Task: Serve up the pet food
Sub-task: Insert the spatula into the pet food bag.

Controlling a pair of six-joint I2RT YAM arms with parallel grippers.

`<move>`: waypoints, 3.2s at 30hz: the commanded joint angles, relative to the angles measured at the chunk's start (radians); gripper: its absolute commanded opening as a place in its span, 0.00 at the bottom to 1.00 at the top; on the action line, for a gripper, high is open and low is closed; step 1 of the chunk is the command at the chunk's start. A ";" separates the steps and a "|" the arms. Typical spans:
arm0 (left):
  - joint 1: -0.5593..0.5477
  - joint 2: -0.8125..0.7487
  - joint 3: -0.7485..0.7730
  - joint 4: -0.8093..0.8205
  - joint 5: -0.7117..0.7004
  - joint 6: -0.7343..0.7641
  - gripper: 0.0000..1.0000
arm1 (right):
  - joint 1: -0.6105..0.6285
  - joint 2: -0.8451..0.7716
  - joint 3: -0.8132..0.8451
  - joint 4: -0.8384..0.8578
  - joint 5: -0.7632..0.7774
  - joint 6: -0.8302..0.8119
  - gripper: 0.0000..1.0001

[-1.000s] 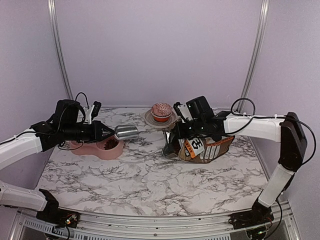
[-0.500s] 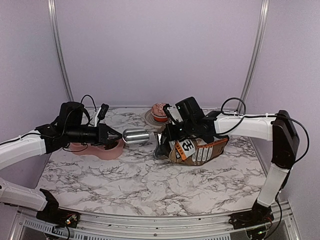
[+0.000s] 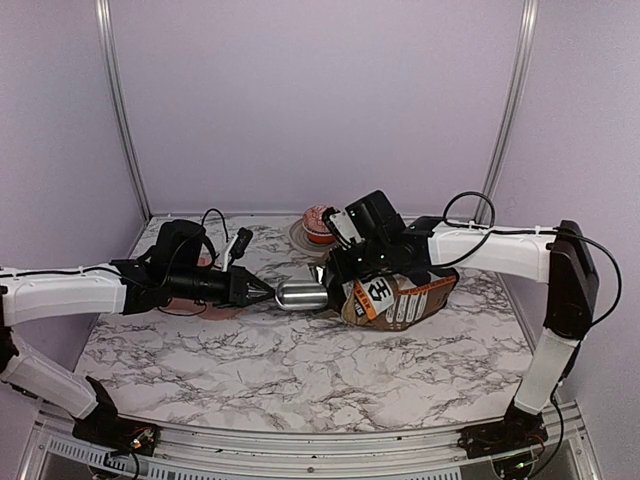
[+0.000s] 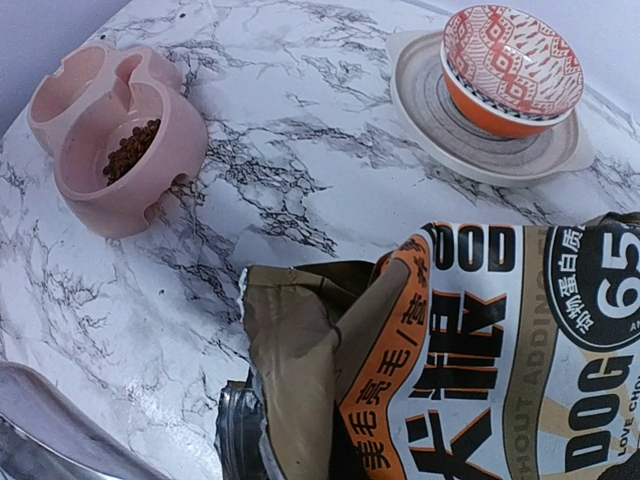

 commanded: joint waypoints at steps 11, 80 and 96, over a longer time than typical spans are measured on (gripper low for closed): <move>-0.042 0.226 0.106 0.122 -0.107 -0.114 0.00 | 0.007 -0.047 0.007 -0.034 0.008 -0.030 0.00; -0.152 0.241 0.044 -0.093 -0.583 -0.026 0.00 | 0.135 0.173 0.136 -0.052 -0.051 0.001 0.00; -0.145 0.402 0.104 -0.023 -0.501 -0.169 0.00 | 0.117 0.153 0.085 -0.036 -0.054 0.016 0.00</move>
